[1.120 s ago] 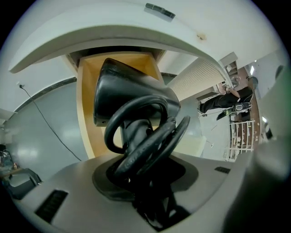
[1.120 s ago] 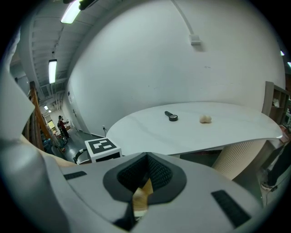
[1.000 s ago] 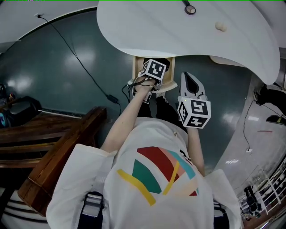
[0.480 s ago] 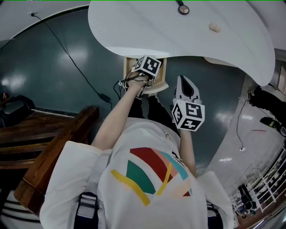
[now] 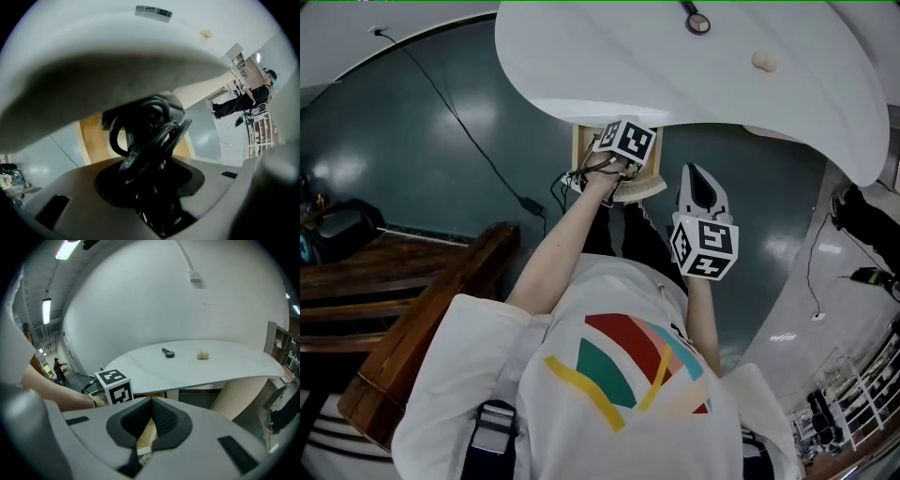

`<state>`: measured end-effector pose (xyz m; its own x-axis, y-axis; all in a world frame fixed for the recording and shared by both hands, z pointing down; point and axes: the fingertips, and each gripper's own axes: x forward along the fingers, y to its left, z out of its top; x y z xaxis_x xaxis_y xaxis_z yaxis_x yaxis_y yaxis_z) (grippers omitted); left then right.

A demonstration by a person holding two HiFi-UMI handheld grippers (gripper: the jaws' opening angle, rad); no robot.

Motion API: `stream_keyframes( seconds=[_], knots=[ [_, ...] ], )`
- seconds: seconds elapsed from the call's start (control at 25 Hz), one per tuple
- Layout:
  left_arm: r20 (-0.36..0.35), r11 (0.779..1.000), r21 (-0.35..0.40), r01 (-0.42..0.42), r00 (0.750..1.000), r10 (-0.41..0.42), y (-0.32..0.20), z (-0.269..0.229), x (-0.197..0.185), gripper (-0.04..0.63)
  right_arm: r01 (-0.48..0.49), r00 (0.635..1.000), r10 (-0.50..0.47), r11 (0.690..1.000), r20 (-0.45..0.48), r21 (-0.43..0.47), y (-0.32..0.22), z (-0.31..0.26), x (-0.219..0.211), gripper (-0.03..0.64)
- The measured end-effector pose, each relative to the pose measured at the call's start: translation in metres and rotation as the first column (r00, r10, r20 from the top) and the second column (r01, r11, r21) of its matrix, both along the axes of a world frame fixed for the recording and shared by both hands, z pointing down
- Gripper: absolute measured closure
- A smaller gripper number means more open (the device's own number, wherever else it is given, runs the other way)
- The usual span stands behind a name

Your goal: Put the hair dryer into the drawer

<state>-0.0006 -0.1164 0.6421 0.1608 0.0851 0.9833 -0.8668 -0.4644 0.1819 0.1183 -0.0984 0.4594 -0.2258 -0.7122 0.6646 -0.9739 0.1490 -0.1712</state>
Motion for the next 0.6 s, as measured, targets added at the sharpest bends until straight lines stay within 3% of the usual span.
stream_keyframes(
  seconds=[0.2,0.6],
  knots=[
    [-0.058,0.990,0.137,0.012,0.998,-0.004,-0.015,0.003,0.007,0.423,0.019,1.000,-0.019,1.000,-0.021,-0.005,0.003,0.003,-0.002,0.607],
    [-0.178,0.932,0.346,0.110,0.983,-0.050,-0.026,0.011,0.016,0.423,0.025,0.998,-0.027,0.999,-0.049,-0.033,0.014,0.011,-0.005,0.607]
  ],
)
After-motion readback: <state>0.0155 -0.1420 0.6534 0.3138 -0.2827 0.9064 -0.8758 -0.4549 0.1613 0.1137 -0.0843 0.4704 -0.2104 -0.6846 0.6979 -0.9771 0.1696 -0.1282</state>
